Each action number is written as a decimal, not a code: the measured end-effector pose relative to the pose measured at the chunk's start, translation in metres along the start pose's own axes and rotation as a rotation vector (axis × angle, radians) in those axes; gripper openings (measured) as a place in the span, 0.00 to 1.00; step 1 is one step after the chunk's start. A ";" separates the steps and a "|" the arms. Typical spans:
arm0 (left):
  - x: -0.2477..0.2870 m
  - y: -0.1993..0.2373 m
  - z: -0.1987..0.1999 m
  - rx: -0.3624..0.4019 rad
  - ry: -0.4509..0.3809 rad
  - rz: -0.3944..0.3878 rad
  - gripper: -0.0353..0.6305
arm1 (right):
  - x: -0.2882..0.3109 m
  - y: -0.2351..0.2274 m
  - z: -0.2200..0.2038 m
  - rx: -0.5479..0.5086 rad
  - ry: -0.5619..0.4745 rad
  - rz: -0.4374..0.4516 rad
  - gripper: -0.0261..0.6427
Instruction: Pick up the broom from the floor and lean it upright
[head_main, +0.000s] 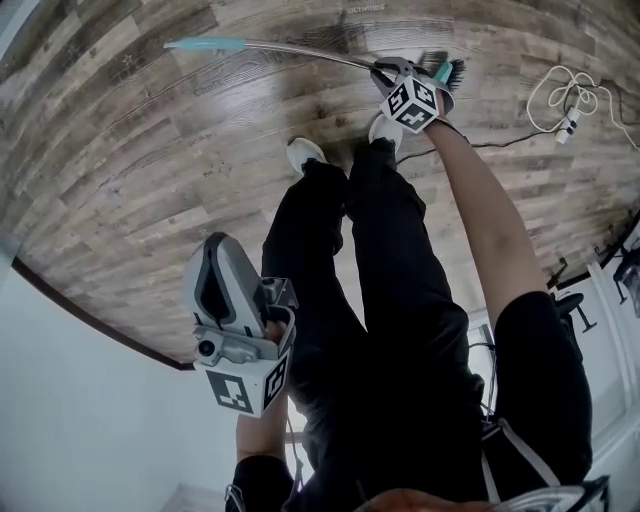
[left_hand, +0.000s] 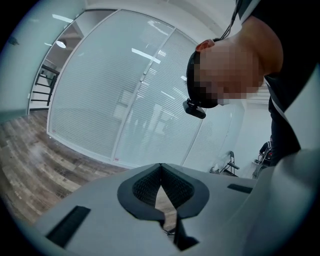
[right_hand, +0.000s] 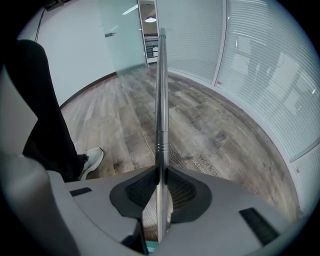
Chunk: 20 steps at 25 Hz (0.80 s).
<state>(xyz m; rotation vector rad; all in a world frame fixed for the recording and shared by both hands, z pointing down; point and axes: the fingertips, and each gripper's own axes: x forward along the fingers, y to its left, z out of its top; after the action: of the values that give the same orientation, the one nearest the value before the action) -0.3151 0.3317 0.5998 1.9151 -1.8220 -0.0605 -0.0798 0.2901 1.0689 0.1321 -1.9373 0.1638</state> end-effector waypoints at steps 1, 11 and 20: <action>-0.002 -0.008 0.009 0.007 0.002 -0.015 0.08 | -0.011 -0.001 0.004 -0.001 -0.005 -0.008 0.15; -0.010 -0.083 0.077 0.006 -0.006 -0.098 0.08 | -0.129 -0.031 0.053 0.033 -0.106 -0.118 0.15; -0.052 -0.126 0.166 0.025 -0.071 -0.067 0.08 | -0.287 -0.044 0.092 0.176 -0.216 -0.239 0.15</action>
<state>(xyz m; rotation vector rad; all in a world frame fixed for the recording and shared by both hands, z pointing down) -0.2638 0.3267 0.3912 2.0149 -1.8114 -0.1308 -0.0523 0.2346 0.7711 0.5135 -2.1005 0.1657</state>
